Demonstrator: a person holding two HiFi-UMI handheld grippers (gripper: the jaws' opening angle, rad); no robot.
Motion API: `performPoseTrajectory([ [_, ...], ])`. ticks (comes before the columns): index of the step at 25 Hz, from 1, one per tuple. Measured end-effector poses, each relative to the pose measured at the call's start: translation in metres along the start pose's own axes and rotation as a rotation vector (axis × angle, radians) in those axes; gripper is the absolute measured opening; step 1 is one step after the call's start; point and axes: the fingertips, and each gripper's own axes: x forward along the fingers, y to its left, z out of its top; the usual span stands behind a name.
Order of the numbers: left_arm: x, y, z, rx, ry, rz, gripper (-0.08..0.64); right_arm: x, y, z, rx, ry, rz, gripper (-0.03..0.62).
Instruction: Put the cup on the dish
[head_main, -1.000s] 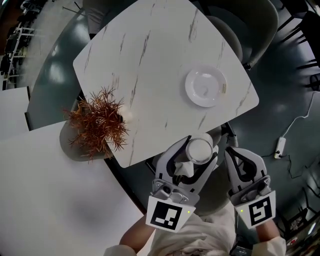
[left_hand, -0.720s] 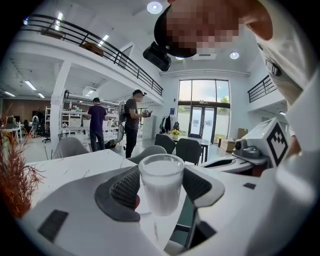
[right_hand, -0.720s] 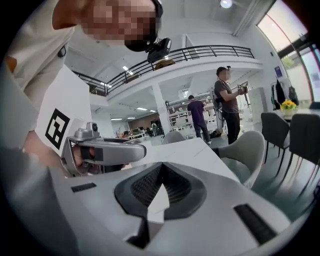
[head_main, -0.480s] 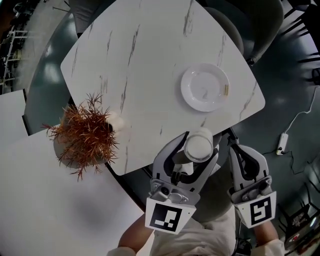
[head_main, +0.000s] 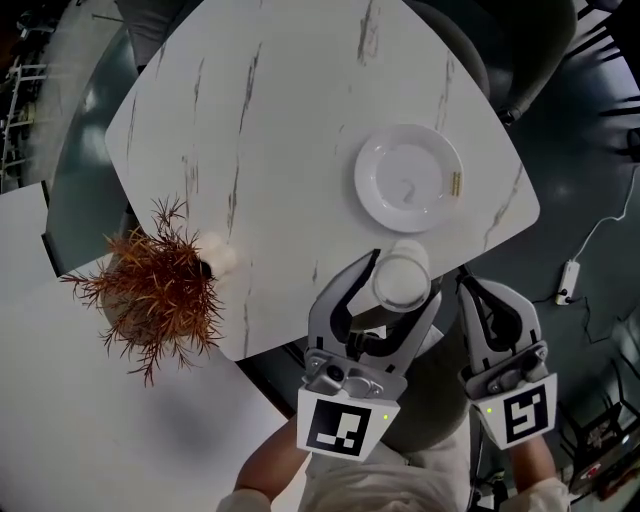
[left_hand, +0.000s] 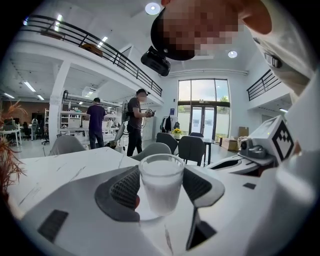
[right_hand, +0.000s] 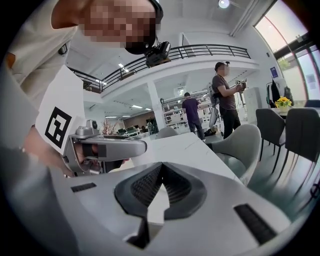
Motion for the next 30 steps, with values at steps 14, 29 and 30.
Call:
performPoseTrajectory([
  [14,0.032,0.022,-0.027,-0.014,0.021,0.031,0.268,0.025,-0.006,-0.014,-0.011,0.033,0.008,0.005],
  [29,0.057,0.026,-0.056,0.032,0.037,0.027,0.268,0.046,-0.021,-0.031,0.014,0.053,-0.009,0.005],
  [30,0.058,0.026,-0.058,0.043,0.041,0.027,0.268,0.046,-0.021,-0.032,0.016,0.055,-0.008,0.005],
])
